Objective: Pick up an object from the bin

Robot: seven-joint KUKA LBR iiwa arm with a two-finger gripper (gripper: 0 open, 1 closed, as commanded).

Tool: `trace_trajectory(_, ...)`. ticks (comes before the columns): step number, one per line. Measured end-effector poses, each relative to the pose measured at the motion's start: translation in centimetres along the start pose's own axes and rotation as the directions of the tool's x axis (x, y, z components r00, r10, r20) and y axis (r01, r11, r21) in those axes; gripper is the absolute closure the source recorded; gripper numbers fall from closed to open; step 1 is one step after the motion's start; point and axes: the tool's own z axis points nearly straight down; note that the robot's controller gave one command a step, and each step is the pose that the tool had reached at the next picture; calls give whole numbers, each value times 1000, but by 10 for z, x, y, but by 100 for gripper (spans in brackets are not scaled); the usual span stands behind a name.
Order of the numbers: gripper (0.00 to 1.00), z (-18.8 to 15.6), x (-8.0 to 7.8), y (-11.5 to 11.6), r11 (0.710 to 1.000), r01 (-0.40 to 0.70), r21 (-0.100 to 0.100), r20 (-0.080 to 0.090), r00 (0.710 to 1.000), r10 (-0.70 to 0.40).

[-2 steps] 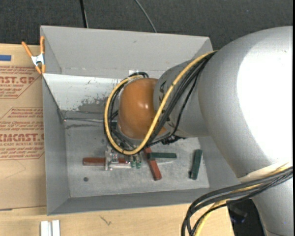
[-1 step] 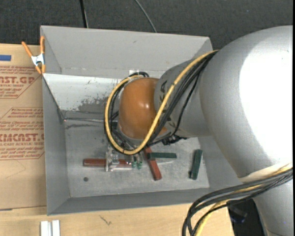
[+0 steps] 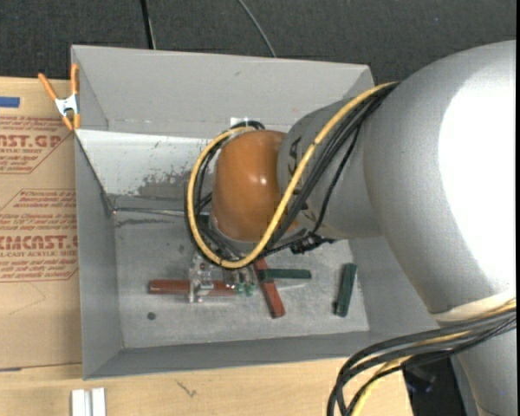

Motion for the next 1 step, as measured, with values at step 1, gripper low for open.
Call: trace_trajectory(1, 100, -15, -1, 1, 1000, 0, -1, 2, 1000, 0)
